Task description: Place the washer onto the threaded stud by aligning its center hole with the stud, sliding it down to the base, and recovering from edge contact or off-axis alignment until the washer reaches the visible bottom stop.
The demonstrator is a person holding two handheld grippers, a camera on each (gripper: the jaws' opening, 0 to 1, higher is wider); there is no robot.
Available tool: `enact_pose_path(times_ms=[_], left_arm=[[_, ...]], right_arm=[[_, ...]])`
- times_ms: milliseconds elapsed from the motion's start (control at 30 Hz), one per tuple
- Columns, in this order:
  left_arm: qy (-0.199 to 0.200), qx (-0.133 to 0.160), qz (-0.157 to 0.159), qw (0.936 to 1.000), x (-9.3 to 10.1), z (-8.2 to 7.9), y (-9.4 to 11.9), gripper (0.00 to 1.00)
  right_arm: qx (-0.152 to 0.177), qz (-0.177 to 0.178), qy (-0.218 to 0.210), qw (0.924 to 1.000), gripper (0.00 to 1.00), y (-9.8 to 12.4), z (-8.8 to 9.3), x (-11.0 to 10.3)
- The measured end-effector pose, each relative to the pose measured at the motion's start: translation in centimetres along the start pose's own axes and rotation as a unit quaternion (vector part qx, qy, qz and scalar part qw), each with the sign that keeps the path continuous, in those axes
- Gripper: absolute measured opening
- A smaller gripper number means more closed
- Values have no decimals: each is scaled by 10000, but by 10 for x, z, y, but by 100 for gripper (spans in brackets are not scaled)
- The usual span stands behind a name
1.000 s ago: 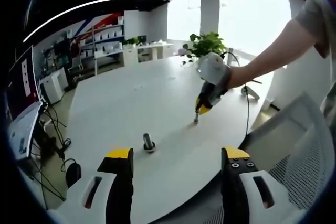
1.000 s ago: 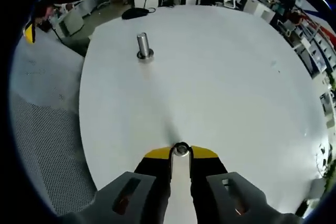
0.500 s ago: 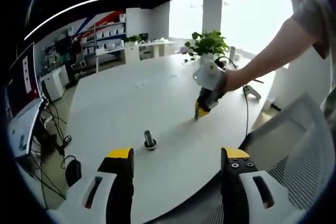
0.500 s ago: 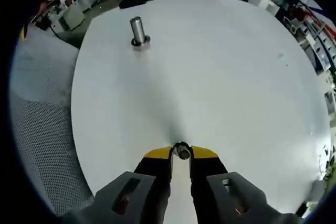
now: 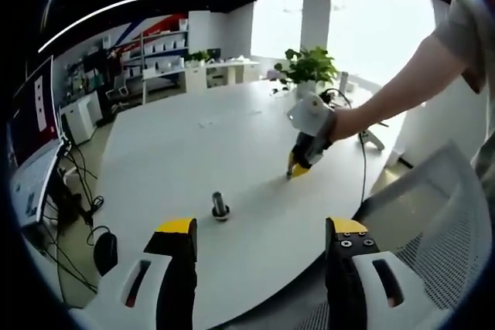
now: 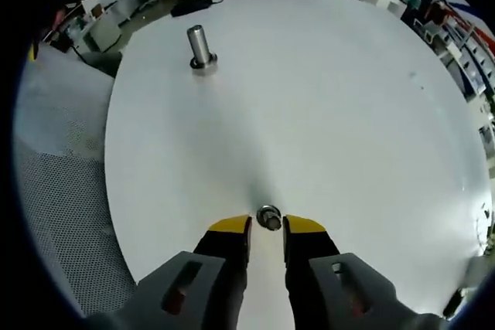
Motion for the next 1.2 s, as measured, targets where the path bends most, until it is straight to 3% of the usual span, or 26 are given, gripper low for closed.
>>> enact_pose_path(times_ms=[333,433,667,833,933,1100,1200], left_arm=[[-46,-50,63,10000,3,1,-1,66],[-59,-32,78,9999,3,0,-1,66],[-56,38,86,9999,4,-2,0,66],[-45,81,54,9999,3,-3,2,66],[-44,112,15,9999,2,-4,2,66],[-44,155,-51,9999,0,-5,4,66],[-105,150,-54,9998,1,-5,4,66]], right_arm=[[445,36,-259,9987,23,22,5,-10],[714,71,-471,9963,25,32,6,-15],[1117,217,-691,9911,26,60,23,-32],[1702,332,-1161,9780,28,85,29,-40],[2065,334,-1504,9662,29,100,28,-45],[2338,477,-1463,9600,31,119,18,-57],[2606,518,-1538,9517,34,130,9,-64]])
Point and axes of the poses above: the point that each gripper's makers call its tool centre point, and the gripper's own axes: y roughly backward along the fingers, x roughly to its right, z roughly out of its underside, the point moved 3 cm from there along y, roughly backward along the fingers, and after that the axes turned 6 degrees about -z, right-handed, at the moved point
